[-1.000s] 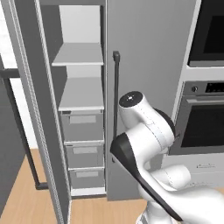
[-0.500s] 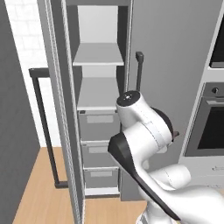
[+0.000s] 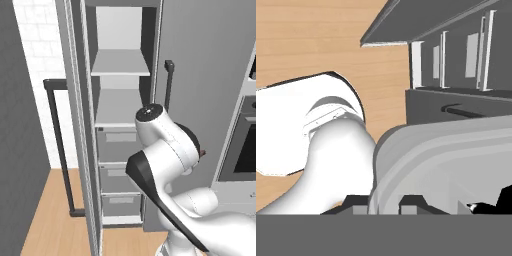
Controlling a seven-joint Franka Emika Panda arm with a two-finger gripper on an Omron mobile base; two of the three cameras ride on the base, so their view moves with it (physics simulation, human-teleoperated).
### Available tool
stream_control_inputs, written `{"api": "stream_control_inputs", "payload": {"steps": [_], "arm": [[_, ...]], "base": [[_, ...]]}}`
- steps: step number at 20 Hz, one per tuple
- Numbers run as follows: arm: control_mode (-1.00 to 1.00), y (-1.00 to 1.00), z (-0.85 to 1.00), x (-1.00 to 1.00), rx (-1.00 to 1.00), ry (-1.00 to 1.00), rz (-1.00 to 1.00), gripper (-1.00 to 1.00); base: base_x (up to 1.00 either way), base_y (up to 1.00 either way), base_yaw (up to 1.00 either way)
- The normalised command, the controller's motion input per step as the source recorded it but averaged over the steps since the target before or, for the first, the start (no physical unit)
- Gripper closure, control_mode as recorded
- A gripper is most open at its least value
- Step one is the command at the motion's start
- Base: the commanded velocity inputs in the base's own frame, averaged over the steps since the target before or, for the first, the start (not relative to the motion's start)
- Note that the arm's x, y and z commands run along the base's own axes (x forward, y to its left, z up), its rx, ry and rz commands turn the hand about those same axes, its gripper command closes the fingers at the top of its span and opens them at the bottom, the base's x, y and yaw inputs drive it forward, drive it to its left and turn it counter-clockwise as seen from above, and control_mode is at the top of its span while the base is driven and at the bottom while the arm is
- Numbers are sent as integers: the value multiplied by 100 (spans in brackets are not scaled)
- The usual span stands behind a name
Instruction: Take the meat container that has the fish and place it on the second highest rack of the freezer. Then take the vegetable container that has the lime and cucumber and place it on the highest rack of the freezer.
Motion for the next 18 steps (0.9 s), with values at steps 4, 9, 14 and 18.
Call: {"api": "stream_control_inputs", "payload": {"steps": [4, 9, 14, 18], "arm": [[100, 0, 0, 0, 0, 0, 0, 100], [100, 0, 0, 0, 0, 0, 0, 100], [100, 0, 0, 0, 0, 0, 0, 100], [100, 0, 0, 0, 0, 0, 0, 100]], "base": [[52, 16, 16], [35, 0, 17], [20, 0, 8], [22, -1, 7]]}}
